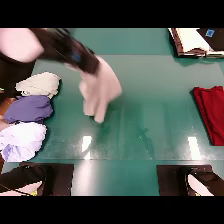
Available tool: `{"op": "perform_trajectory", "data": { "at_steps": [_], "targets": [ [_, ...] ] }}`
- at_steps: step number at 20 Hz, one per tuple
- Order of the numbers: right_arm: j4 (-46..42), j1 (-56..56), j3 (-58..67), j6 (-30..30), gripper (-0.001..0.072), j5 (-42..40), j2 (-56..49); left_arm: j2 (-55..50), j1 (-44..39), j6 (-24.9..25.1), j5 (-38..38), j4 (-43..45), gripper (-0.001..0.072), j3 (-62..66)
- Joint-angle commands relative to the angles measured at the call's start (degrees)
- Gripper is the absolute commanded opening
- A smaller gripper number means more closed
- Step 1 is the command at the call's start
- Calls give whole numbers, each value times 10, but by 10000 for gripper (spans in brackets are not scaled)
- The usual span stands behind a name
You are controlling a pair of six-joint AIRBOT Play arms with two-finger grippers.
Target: Fold the shirts.
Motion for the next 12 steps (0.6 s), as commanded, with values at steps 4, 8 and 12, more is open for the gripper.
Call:
{"op": "perform_trajectory", "data": {
  "at_steps": [4, 8, 12],
  "targets": [
    [2, 0, 3, 0, 15, 25, 0, -27, -4, -14, 32, -28, 579, -92],
    [2, 0, 3, 0, 14, 25, 0, -28, 105, -29, 61, -70, 579, -131],
    [1, 0, 3, 0, 15, 25, 0, -41, 141, -9, 118, -140, 579, -253]
  ]
}}
